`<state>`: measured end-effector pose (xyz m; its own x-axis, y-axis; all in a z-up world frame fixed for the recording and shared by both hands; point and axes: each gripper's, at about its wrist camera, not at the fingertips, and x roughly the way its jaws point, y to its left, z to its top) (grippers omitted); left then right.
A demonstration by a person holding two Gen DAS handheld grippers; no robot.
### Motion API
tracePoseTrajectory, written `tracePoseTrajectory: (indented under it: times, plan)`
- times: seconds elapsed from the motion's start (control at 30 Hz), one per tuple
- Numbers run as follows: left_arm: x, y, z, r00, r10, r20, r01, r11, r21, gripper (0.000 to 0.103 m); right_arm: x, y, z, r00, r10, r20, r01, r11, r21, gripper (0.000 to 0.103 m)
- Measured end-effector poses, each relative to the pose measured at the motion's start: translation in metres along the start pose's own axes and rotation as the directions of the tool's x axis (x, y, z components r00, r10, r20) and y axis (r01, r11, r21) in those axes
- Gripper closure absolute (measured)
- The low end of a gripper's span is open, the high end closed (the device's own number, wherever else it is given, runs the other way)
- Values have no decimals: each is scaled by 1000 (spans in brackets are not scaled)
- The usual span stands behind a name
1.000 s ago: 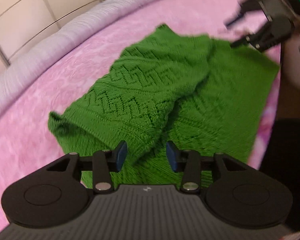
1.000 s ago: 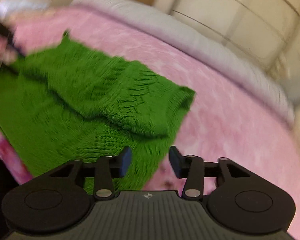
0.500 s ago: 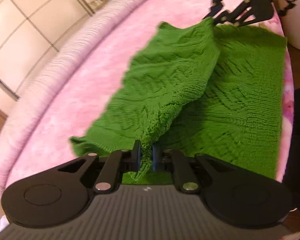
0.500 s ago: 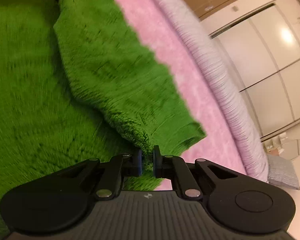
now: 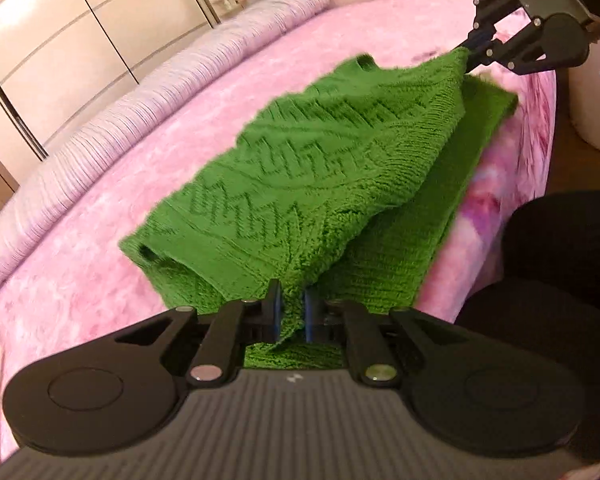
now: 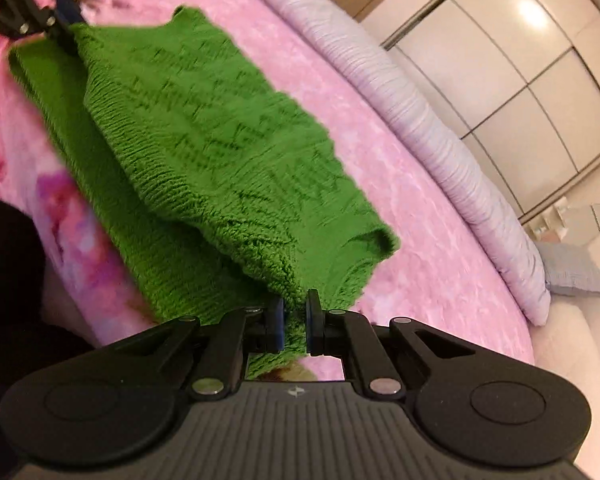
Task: Fold clothes
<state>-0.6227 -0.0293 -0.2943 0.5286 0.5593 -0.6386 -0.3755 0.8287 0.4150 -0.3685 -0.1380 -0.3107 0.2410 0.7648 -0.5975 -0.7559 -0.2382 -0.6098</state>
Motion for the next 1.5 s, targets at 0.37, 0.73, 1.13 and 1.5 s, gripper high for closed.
tracePoseTrajectory:
  times: [0.37,0.73,1.13,1.5]
  plan:
    - [1,5,-5,998,-31,-49,24,991,-132,86,28,5,-8,998,17,-57,-15,999,32,89]
    - [1,49,22,982,-142,128,189,816,-546,86,-2,-85,14,964,193,184,-265,767,584,64]
    - [30,86,-1,986,-150,76,157,656,-738,78,68,-85,3,924,358,133,-343,623,703,61]
    - [116,213,-40,992,-95,89,109,233,-966,50,180,-194,-29,932,306,194,-273,241,931,39]
